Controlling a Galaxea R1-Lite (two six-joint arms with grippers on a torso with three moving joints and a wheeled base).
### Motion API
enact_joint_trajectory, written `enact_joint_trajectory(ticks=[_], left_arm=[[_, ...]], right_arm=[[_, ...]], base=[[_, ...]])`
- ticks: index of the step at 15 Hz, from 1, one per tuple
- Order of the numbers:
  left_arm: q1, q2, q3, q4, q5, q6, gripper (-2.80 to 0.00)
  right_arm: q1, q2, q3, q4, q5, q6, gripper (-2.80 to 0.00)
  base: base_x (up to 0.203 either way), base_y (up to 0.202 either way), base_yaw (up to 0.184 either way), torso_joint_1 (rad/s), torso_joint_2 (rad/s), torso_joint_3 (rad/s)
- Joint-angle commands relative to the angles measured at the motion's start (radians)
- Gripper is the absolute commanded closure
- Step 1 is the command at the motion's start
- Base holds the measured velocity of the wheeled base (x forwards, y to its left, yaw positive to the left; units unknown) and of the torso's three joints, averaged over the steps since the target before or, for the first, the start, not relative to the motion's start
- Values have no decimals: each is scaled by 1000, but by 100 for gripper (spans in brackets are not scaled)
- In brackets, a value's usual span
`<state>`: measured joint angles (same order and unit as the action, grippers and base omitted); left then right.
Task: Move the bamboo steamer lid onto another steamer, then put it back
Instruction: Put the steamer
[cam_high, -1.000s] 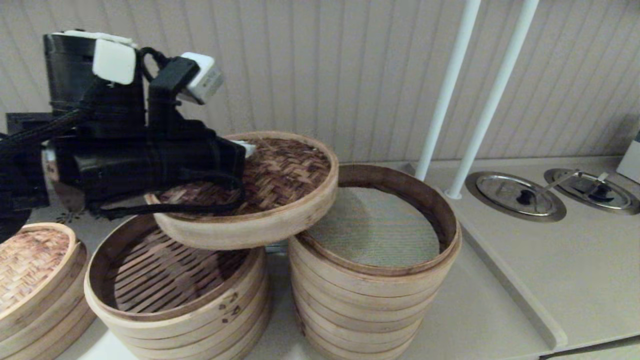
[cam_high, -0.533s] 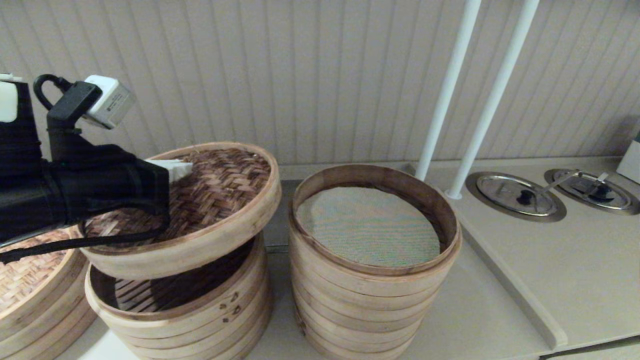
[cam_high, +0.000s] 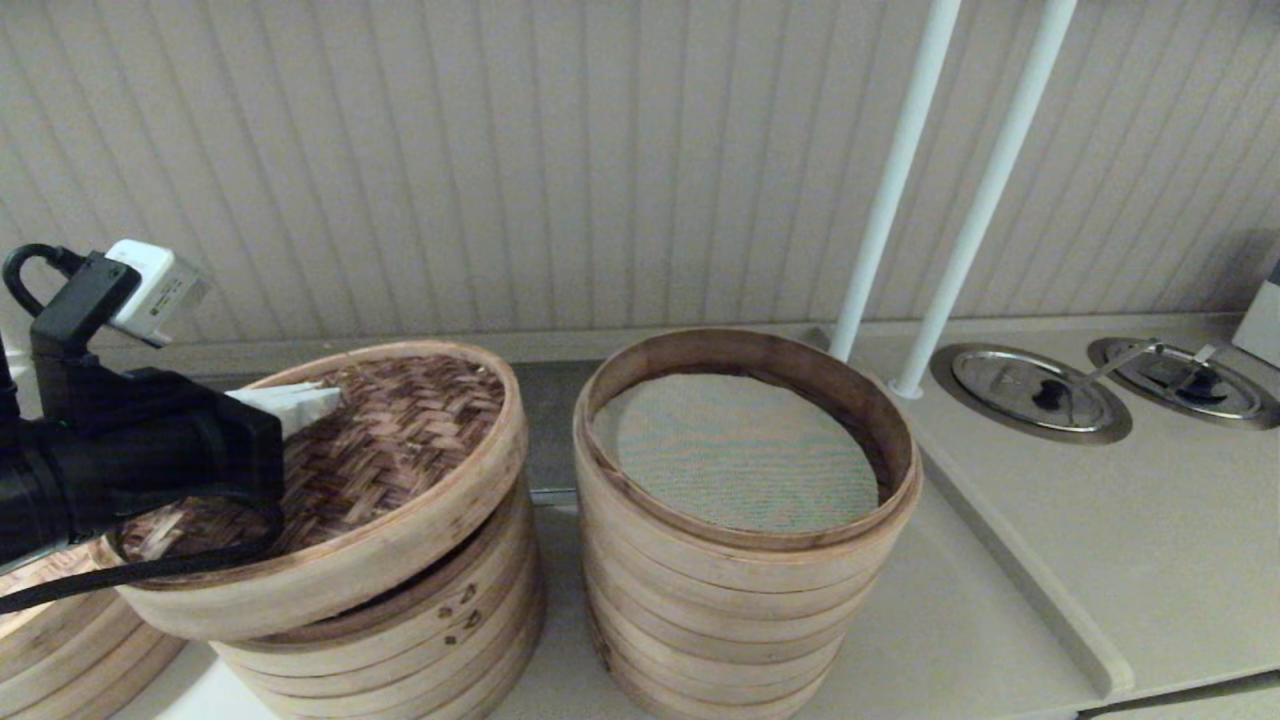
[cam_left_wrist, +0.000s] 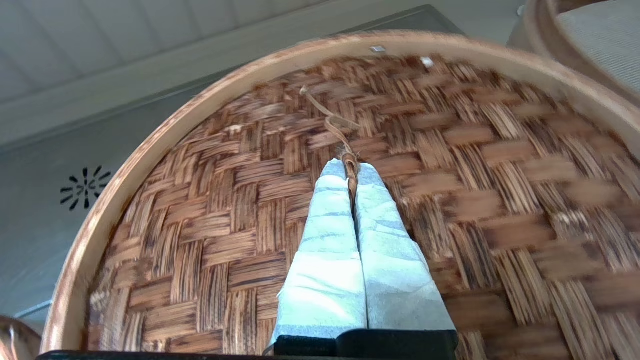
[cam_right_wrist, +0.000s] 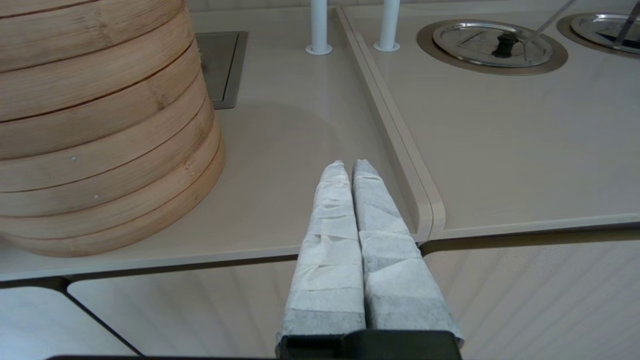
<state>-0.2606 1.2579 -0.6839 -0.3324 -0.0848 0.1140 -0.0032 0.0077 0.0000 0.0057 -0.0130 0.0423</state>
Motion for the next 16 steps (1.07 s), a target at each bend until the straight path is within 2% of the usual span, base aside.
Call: enact_joint_trajectory(ticks=[1, 6, 13, 16], left_arm=[[28, 6, 38, -32, -10, 1, 0], [36, 48, 63, -76, -48, 3, 0], [37, 126, 67, -131, -55, -2, 0], [37, 129, 86, -134, -89, -3, 0]], right_arm=[[0, 2, 3, 0, -1, 1, 0], [0, 2, 3, 0, 0, 1, 0], [0, 2, 3, 0, 1, 1, 0], [0, 2, 3, 0, -1, 1, 0]], base=[[0, 0, 0, 0, 0, 0], [0, 0, 0, 0, 0, 0], [0, 0, 0, 0, 0, 0], [0, 0, 0, 0, 0, 0]])
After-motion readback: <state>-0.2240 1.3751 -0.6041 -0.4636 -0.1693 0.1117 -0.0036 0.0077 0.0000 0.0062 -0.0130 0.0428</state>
